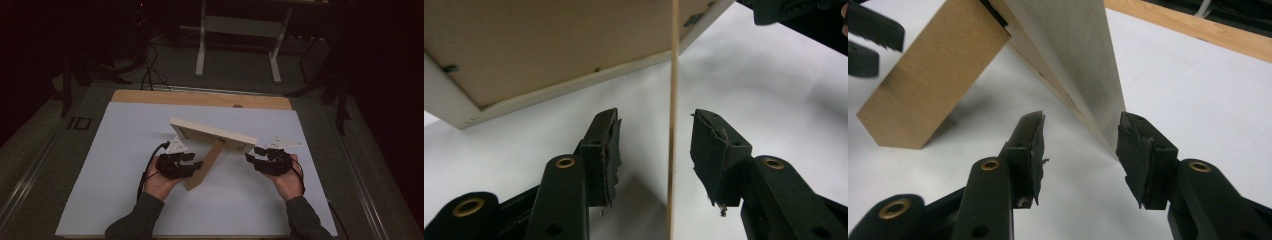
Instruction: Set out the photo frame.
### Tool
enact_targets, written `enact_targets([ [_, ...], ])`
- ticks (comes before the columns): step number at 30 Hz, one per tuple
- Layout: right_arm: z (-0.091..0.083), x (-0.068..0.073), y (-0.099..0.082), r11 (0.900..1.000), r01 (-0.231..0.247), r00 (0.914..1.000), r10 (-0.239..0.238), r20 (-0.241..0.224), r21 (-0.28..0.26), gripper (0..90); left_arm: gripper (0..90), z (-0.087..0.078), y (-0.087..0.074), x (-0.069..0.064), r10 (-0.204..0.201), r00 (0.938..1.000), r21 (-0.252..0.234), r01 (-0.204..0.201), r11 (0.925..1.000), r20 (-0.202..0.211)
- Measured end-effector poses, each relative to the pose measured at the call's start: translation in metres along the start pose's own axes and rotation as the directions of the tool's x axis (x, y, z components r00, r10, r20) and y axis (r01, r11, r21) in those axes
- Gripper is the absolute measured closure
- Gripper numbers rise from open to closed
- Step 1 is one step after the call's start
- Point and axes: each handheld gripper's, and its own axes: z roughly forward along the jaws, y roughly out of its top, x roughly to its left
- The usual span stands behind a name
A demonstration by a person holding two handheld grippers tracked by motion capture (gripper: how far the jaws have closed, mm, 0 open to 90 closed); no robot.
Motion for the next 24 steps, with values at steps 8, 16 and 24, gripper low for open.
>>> enact_targets([
  [8, 0.001, -0.007, -0.005, 0.9998, -0.013, 0.9999, 0.013, 0.004, 0.015, 54.9, 55.2, -0.009, 0.003, 0.003, 0.010, 0.9998, -0.038, -0.011, 0.9992, -0.016],
  [16, 0.003, -0.015, -0.011, 0.9990, -0.037, 0.9992, 0.037, 0.017, 0.026, 58.6, 64.9, -0.012, 0.005, 0.010, -0.014, 0.9997, -0.049, 0.014, 0.9987, -0.018],
  [24, 0.005, -0.028, -0.014, 0.9984, -0.042, 0.9984, 0.040, 0.040, 0.039, 59.4, 67.0, -0.013, 0.011, 0.018, -0.035, 0.9963, -0.064, 0.030, 0.9975, -0.078],
])
